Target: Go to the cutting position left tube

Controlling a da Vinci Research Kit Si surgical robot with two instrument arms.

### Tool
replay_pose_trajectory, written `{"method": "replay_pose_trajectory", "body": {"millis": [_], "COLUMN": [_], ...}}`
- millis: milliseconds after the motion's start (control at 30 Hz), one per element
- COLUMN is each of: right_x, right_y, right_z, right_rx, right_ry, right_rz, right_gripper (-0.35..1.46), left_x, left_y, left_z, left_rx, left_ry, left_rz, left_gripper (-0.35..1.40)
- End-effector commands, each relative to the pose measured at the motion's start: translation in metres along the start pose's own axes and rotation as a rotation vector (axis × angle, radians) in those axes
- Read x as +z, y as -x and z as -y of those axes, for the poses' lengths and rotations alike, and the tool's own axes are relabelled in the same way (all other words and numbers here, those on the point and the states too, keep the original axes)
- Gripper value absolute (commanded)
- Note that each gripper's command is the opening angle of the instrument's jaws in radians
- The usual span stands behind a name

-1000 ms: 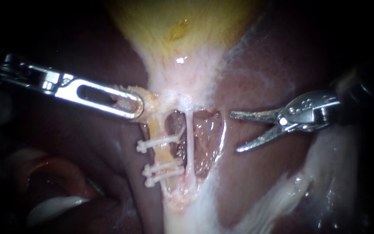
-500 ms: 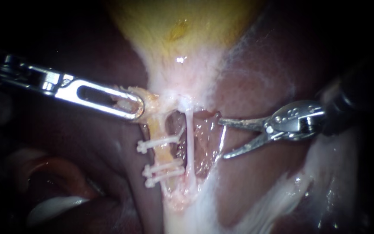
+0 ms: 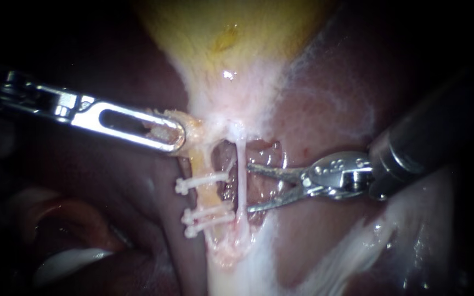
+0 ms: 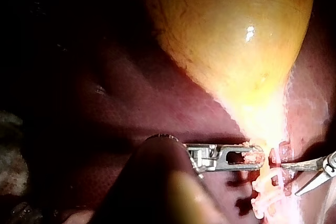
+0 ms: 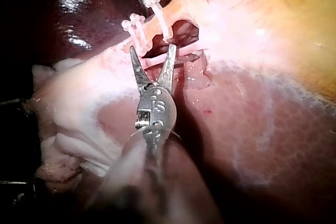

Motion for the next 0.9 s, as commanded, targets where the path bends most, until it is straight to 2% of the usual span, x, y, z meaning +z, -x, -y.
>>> {"method": "replay_pose_trajectory", "body": {"millis": [33, 267, 633, 900], "right_x": [0.0005, 0.0025, 0.0042, 0.0048], "right_y": [0.0002, 0.0013, 0.0014, 0.0009], "right_z": [-0.0001, -0.0003, -0.0007, -0.0009], "right_rx": [0.004, 0.009, 0.020, 0.031], "right_ry": [-0.004, -0.020, -0.058, -0.081], "right_rz": [-0.002, 0.010, 0.017, -0.023], "right_gripper": [1.42, 1.42, 1.40, 1.40], "left_x": [0.0000, 0.0001, 0.0001, 0.0002], "left_y": [0.0000, -0.0002, -0.0003, -0.0003], "left_z": [0.0000, 0.0004, 0.0006, 0.0006], "left_rx": [0.000, 0.000, -0.001, -0.001], "left_ry": [0.000, -0.002, -0.001, -0.001], "left_rz": [-0.001, -0.004, -0.003, -0.003], "left_gripper": [-0.35, -0.35, -0.35, -0.35]}}
